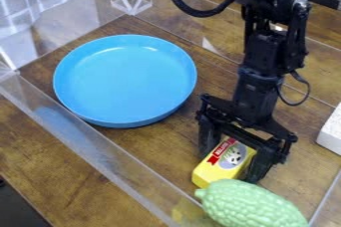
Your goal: Remove the yellow block from inside the blue tray and put it on the table
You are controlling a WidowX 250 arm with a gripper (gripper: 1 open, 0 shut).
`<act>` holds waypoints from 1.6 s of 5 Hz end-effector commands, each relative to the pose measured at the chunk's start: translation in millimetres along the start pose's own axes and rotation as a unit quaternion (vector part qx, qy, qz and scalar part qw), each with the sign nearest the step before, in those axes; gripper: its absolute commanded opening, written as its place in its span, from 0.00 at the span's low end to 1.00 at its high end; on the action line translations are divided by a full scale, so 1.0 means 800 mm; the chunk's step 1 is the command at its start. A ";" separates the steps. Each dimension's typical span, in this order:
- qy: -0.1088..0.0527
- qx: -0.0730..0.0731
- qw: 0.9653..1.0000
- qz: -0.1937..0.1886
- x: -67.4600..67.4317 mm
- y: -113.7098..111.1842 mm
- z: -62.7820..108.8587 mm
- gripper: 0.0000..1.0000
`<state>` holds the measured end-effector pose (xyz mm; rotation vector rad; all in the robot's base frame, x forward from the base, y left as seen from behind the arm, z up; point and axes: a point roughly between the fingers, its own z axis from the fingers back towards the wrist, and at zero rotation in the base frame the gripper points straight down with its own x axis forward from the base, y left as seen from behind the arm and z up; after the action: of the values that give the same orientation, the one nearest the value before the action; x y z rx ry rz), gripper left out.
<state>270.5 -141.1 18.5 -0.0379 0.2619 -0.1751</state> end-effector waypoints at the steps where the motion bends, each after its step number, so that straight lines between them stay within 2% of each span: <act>1: 0.002 0.002 1.000 -0.013 -0.003 -0.010 0.003 1.00; 2: 0.008 0.004 1.000 -0.014 -0.004 -0.009 0.003 0.00; 8: 0.016 0.024 0.999 -0.023 -0.013 0.002 0.009 0.00</act>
<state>263.1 -133.3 17.5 0.0113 0.3208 -0.2058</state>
